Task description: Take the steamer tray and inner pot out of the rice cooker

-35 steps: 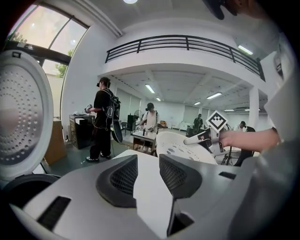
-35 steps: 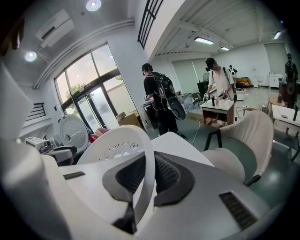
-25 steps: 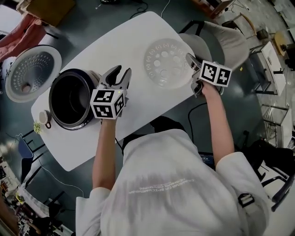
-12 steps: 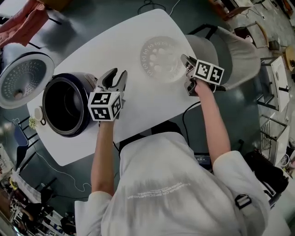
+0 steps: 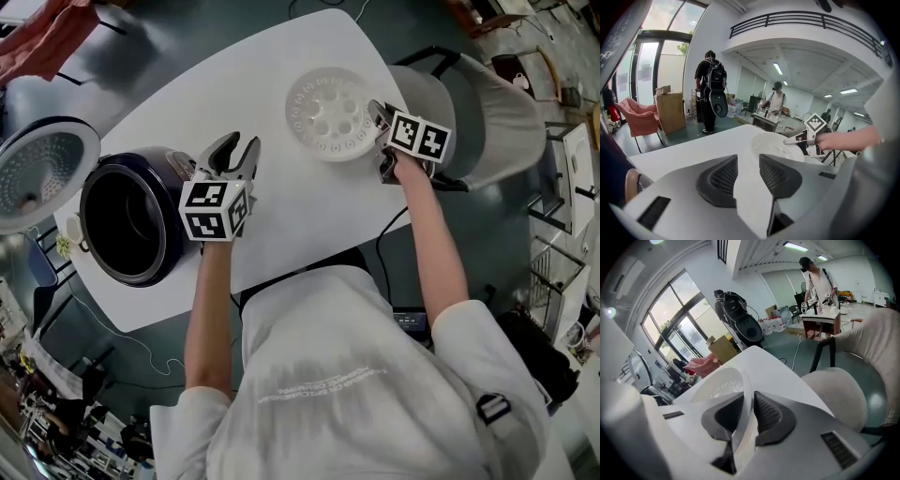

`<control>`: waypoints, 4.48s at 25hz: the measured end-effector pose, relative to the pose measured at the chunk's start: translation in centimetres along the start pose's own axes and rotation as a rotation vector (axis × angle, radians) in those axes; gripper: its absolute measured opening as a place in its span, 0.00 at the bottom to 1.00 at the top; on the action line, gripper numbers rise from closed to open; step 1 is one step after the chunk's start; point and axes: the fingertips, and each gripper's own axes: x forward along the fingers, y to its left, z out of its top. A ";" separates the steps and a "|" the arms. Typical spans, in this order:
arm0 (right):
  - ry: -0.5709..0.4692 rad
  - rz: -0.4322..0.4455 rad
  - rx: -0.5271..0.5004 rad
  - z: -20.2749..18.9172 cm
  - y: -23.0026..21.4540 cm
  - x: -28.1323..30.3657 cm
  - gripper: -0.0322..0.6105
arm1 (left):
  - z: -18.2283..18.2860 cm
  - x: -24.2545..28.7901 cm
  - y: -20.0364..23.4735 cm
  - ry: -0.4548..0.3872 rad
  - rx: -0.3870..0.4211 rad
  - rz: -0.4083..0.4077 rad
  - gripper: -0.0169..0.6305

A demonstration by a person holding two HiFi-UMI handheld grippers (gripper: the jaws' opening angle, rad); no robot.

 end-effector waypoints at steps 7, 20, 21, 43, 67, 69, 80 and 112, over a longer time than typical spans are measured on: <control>0.006 -0.011 -0.005 -0.6 -0.5 1.3 0.16 | -0.8 -0.1 -0.3 0.011 -0.003 0.007 0.27; -0.018 -0.038 0.035 -1.4 -0.5 -2.5 0.29 | 0.7 -3.7 -1.7 -0.061 0.034 -0.009 0.25; -0.021 -0.042 0.030 -1.5 -0.4 -3.2 0.29 | 0.7 -4.2 -2.0 -0.065 0.037 -0.012 0.25; -0.263 0.097 -0.187 -1.2 17.5 -14.8 0.27 | 3.6 -21.3 0.1 -0.298 0.065 0.039 0.25; -0.345 0.528 -0.759 -1.2 47.5 -16.2 0.33 | 5.0 -38.8 16.7 -0.464 0.142 0.402 0.25; -0.341 0.552 -0.786 -1.7 48.8 -16.3 0.35 | 4.7 -39.3 17.0 -0.454 0.170 0.426 0.25; -0.215 0.564 -0.854 -5.2 50.9 -13.0 0.37 | 1.6 -38.8 19.2 -0.377 0.097 0.411 0.26; 0.143 0.425 -0.760 -11.8 45.7 -2.4 0.37 | -7.9 -30.6 22.7 -0.072 -0.121 0.357 0.28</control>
